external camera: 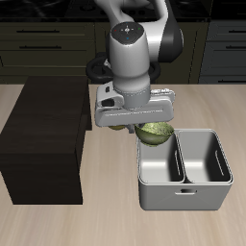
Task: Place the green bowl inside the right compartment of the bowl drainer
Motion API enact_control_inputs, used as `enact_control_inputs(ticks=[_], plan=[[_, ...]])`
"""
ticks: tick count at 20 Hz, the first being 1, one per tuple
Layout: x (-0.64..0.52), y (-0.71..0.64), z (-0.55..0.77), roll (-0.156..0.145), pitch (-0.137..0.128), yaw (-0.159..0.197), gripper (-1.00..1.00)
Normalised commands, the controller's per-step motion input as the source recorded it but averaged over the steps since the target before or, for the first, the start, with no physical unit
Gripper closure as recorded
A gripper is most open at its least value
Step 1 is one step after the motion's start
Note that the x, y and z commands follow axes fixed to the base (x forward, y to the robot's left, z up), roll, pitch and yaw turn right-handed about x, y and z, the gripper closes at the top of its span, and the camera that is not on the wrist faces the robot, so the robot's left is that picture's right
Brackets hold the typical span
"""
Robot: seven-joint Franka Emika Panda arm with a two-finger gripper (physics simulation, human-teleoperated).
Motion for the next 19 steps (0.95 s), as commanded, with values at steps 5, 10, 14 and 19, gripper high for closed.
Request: enact_control_inputs(ticks=[5, 10, 14, 19], plan=[[-0.05, 0.08, -0.13, 0.03, 0.033, 0.03, 1.0], [-0.08, 0.07, -0.13, 0.032, 0.021, 0.047, -1.0], [-0.01, -0.02, 0.0, -0.004, 0.006, 0.008, -1.0], [-0.09, 0.07, 0.06, 0.022, -0.005, 0.011, -1.0]])
